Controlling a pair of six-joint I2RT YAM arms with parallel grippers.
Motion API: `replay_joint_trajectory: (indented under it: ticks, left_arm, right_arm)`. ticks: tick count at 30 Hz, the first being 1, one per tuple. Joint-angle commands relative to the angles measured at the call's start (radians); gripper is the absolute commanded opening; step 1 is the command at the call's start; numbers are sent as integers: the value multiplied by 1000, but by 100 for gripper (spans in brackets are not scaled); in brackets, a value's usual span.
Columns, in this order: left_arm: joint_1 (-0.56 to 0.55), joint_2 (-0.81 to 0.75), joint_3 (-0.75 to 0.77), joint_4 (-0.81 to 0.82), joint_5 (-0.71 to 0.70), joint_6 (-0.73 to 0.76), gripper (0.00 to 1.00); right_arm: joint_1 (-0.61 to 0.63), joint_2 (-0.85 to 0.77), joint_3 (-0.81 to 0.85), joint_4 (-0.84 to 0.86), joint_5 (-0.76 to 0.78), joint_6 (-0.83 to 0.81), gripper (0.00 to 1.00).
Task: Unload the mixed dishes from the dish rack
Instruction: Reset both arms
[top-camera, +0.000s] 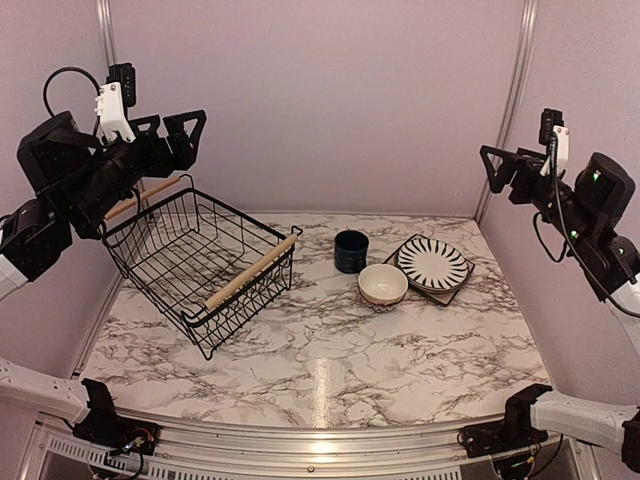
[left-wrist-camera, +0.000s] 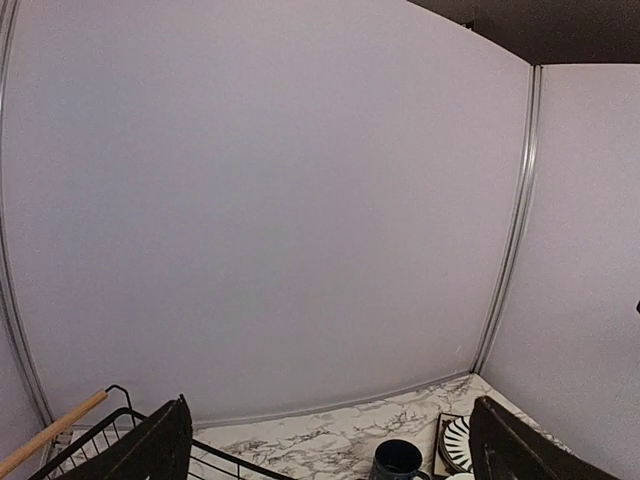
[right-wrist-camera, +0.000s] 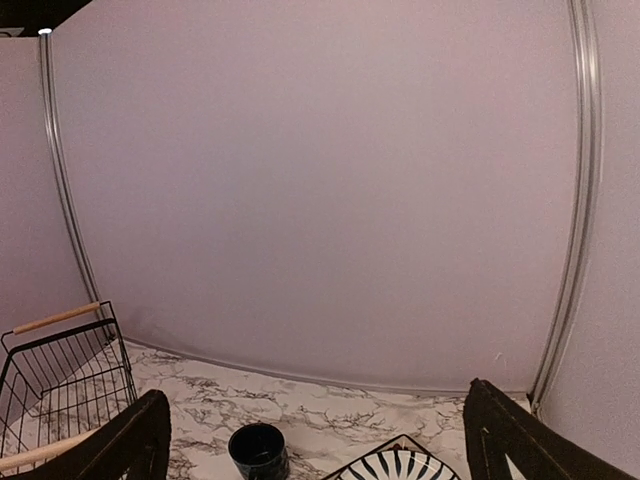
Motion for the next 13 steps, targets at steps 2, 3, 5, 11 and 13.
replay_joint_trajectory:
  ticks: [2, 3, 5, 11, 13]
  left_arm:
    - [6, -108, -88, 128, -101, 55, 99]
    - [7, -121, -97, 133, -106, 60, 99]
    - [6, -141, -113, 141, -123, 67, 99]
    - [6, -172, -135, 143, -146, 71, 99]
    - [7, -172, -133, 138, -154, 70, 99]
  right_arm:
    - [-5, -42, -12, 74, -17, -40, 99]
    - [-4, -50, -20, 85, -14, -40, 99]
    - [-5, -69, -38, 110, -2, -36, 99]
    - [-5, -125, -81, 173, 70, -27, 98]
    - [-5, -145, -100, 190, 121, -13, 99]
